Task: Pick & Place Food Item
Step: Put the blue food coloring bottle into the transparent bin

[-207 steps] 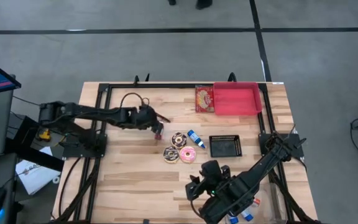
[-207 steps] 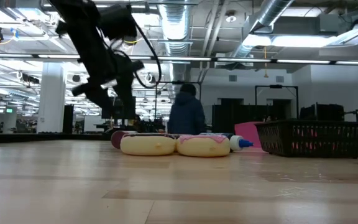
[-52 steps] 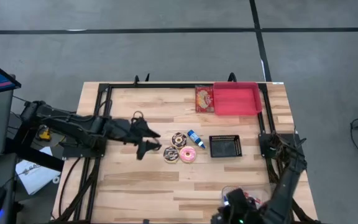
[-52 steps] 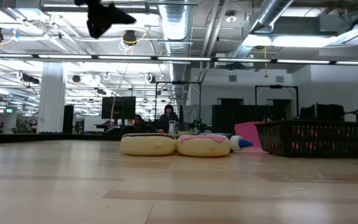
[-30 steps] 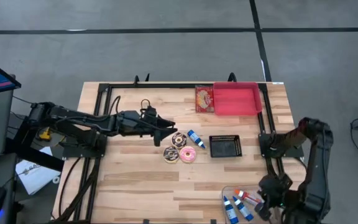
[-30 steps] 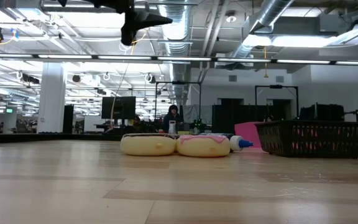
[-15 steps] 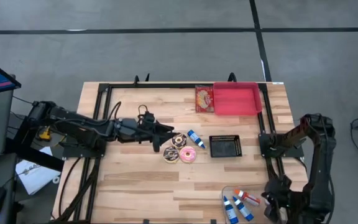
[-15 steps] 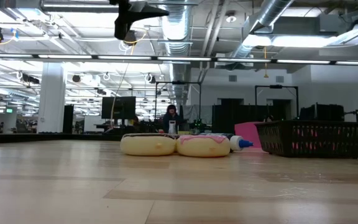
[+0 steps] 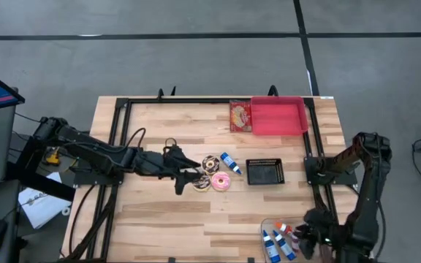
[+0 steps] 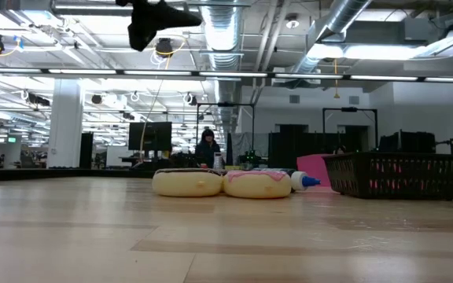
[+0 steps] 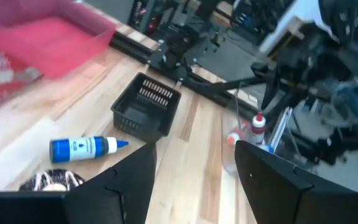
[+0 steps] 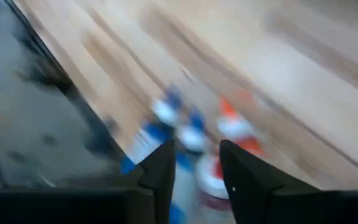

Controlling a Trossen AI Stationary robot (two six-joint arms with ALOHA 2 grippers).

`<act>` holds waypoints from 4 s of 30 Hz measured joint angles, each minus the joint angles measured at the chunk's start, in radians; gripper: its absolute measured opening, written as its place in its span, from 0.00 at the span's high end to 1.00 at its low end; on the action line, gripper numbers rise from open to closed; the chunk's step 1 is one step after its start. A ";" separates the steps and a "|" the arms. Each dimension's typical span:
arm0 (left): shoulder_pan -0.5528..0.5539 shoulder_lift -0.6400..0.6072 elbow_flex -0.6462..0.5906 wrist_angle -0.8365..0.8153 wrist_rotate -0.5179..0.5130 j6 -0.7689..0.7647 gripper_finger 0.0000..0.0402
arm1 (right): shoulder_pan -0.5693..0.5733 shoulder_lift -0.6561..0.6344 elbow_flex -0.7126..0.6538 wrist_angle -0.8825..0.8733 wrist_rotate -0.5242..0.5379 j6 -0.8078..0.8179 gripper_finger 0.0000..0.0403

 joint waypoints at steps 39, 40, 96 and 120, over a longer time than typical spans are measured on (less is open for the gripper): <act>-0.096 -0.364 0.000 -0.551 -0.061 0.259 0.47 | -1.241 0.128 0.290 0.165 -0.633 -1.386 0.76; -0.105 -0.359 0.001 -0.547 -0.072 0.245 0.47 | -1.241 0.157 0.330 0.119 -0.617 -1.391 0.76; -0.207 -0.332 0.000 -0.523 -0.157 0.052 0.47 | -1.260 0.487 0.378 -0.042 -0.582 -1.452 0.46; -0.207 -0.332 0.000 -0.509 -0.157 0.030 0.47 | -1.273 0.487 0.378 -0.041 -0.582 -1.486 0.51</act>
